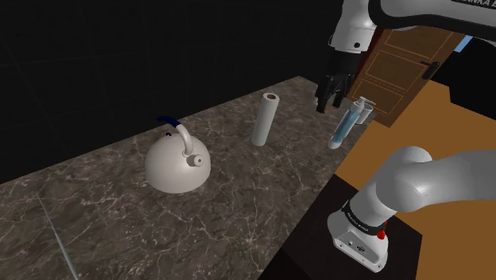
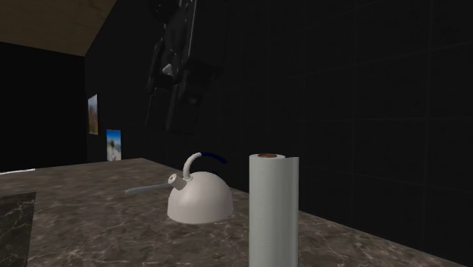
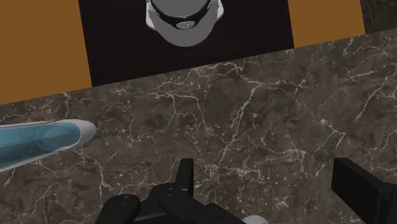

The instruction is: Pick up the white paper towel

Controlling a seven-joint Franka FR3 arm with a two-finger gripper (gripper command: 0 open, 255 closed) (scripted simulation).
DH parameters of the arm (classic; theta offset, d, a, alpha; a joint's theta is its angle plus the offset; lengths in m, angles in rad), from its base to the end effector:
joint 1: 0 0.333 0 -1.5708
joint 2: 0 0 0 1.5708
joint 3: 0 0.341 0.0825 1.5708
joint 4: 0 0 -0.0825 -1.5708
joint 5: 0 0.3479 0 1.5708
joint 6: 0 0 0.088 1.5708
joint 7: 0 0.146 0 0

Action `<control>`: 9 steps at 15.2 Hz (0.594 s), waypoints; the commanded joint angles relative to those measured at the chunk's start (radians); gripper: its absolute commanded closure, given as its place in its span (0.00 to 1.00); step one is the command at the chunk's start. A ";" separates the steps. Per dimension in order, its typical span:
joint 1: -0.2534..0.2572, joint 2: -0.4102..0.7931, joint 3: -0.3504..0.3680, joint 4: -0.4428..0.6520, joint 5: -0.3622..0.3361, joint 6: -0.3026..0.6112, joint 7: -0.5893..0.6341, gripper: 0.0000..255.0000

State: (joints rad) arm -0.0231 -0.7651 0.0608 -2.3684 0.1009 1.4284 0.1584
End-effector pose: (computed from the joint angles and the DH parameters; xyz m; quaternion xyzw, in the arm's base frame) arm 0.2346 0.0298 0.5479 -0.9934 0.0676 0.0900 0.0214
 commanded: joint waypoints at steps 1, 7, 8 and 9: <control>0.000 0.000 0.000 0.000 0.000 0.000 0.000 0.00; -0.014 0.186 0.035 0.073 0.015 0.173 0.052 0.00; -0.016 0.218 0.040 0.090 0.016 0.198 0.061 0.00; -0.019 0.251 0.045 0.107 0.017 0.223 0.070 0.00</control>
State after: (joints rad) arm -0.0394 -0.5618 0.0978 -2.2916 0.1159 1.6225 0.2156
